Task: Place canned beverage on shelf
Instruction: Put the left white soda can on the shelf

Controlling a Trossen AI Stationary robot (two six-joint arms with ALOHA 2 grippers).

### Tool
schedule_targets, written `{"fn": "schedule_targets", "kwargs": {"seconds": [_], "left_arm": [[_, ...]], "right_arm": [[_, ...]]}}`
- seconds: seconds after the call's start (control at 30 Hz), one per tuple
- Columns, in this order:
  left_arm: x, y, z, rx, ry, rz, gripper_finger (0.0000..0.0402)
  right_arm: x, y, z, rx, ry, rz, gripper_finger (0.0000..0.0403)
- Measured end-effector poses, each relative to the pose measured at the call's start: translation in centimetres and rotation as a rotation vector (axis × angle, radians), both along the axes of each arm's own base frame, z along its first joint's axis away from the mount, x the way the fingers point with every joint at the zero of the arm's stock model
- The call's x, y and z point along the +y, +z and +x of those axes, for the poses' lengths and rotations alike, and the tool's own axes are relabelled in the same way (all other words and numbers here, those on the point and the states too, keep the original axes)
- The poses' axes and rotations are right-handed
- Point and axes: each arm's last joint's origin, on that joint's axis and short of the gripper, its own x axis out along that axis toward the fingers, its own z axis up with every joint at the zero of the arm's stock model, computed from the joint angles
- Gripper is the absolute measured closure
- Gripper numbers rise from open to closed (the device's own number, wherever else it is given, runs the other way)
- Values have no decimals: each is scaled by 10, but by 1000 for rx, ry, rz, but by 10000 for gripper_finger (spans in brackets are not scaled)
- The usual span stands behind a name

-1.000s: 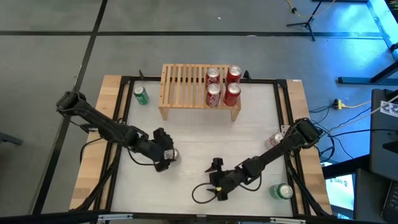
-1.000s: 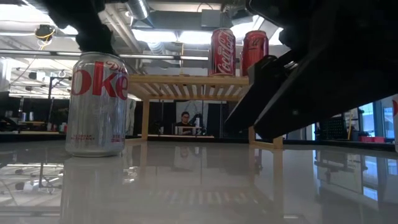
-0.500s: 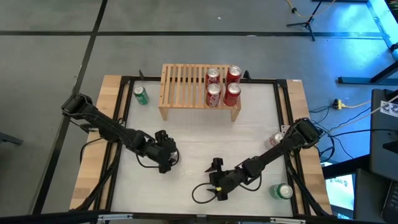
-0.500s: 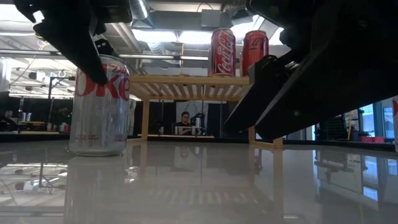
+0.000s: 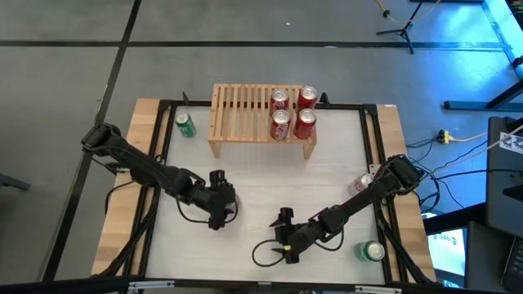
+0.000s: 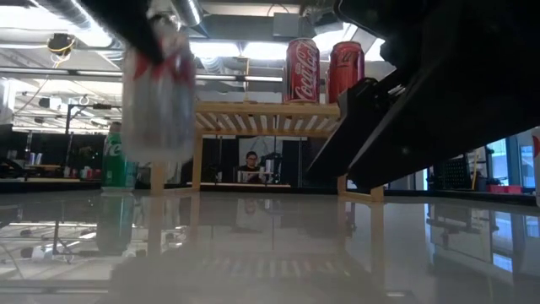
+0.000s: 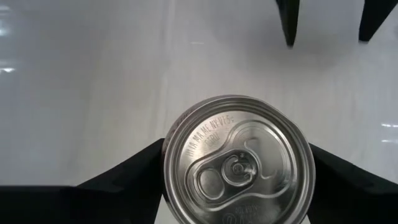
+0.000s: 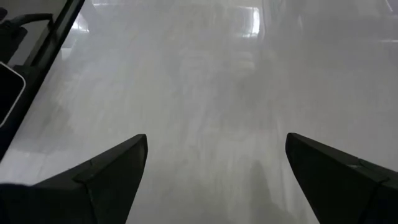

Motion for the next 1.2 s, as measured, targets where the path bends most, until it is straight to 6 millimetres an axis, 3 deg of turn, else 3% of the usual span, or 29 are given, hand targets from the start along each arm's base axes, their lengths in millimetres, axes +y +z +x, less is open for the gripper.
{"fn": "schedule_targets", "kwargs": {"seconds": [0.3, 0.5, 0.67, 0.93, 1.2], "left_arm": [[30, 82, 13, -39, 20, 59, 116], [69, 131, 16, -104, 32, 67, 114], [108, 159, 17, -94, 79, 128, 112], [168, 179, 35, -42, 57, 159, 112], [224, 160, 59, 48, 6, 198, 111]], "right_arm": [[11, 0, -7, 2, 20, 14, 22], [12, -1, -9, 14, 25, 7, 22], [10, -4, -11, 56, 8, -4, 22], [2, -8, -11, 105, -15, -23, 22], [-8, -16, -12, 116, -37, 13, 22]]}}
